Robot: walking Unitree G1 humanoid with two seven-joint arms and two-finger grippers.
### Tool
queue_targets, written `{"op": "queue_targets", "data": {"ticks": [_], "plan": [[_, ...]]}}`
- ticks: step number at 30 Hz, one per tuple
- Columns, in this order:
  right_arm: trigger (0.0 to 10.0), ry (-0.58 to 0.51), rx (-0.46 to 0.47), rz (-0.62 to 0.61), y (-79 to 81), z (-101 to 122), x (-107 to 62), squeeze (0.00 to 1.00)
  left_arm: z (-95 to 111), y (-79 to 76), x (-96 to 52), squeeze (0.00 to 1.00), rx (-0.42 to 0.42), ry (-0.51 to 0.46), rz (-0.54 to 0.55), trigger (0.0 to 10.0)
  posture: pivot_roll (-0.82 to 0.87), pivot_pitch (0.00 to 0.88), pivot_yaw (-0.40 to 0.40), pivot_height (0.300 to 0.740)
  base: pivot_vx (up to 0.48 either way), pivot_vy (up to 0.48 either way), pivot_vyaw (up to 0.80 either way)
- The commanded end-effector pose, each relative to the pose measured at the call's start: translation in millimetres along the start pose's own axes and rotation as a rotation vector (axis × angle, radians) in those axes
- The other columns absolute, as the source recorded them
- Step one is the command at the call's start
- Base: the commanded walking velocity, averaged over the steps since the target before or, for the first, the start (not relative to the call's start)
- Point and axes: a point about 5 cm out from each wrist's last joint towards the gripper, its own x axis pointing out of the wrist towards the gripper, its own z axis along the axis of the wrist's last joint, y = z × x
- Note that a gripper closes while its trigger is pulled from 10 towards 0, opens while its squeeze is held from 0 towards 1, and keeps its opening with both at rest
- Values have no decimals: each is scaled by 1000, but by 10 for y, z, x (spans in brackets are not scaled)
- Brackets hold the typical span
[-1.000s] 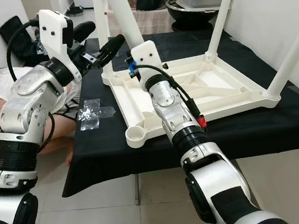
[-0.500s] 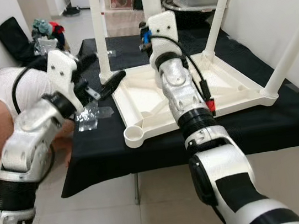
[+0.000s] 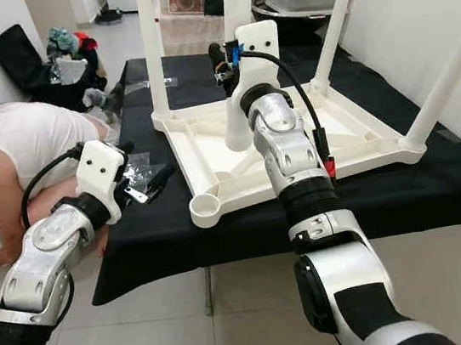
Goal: Building children table
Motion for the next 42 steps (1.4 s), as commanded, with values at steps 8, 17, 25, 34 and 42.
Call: {"op": "queue_targets", "data": {"ticks": [8, 17, 25, 34, 42], "plan": [[0, -11, 230, 165, 223, 150, -192, 0, -92, -86, -7, 0, -30, 35, -10, 10000, 113, 29, -110, 740, 0, 0, 0], [0, -1, 291, 191, 307, 181, -279, 0, -36, -128, 43, 0, -55, 16, 19, 10000, 121, 16, -110, 740, 0, 0, 0], [0, 18, 329, 242, 455, 227, -356, 0, -74, -244, 74, 0, -69, 35, -73, 10000, 120, 21, -110, 740, 0, 0, 0], [0, 45, 333, 289, 597, 226, -419, 0, -110, -310, 134, 0, -54, 51, -144, 10000, 114, 33, -109, 740, 0, 0, 0], [0, 74, 331, 316, 660, 202, -487, 0, -120, -218, 127, 0, -32, 59, -128, 10000, 111, 41, -108, 740, 0, 0, 0]]}}
